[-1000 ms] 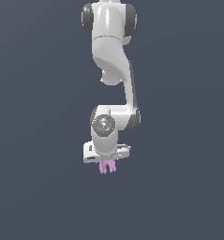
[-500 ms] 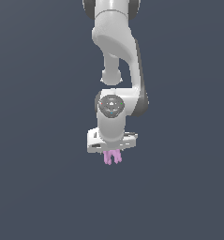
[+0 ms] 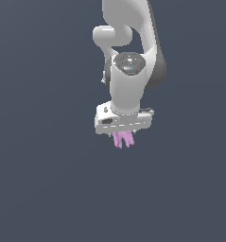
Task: Pick up the object and move it to a goal position.
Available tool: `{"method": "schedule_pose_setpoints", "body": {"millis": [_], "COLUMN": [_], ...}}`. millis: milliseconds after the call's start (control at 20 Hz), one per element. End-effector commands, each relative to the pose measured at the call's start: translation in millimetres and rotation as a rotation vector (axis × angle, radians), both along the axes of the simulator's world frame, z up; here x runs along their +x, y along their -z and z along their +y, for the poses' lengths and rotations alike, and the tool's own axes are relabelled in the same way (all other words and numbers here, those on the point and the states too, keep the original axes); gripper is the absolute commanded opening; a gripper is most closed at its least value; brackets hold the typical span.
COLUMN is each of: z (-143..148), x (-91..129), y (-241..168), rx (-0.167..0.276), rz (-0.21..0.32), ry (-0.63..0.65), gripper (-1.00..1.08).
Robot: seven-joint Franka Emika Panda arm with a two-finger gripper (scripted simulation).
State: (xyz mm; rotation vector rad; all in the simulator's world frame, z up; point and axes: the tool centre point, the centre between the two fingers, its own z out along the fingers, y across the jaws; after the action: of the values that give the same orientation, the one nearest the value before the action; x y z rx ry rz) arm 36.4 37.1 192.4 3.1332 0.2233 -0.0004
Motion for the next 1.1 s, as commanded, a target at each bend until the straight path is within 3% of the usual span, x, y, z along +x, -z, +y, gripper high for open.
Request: {"method": "schedule_pose_setpoints", "body": {"millis": [0, 550, 1050], "z": [10, 47, 60], "x": [-9, -40, -48], "y": [-27, -128, -162], "rx": [0.0, -0.001, 0.0], "rz": [0.0, 0.0, 0.0], "ry": [0.0, 0.0, 0.0], "gripper": [-1.0, -1.0, -1.0]}}
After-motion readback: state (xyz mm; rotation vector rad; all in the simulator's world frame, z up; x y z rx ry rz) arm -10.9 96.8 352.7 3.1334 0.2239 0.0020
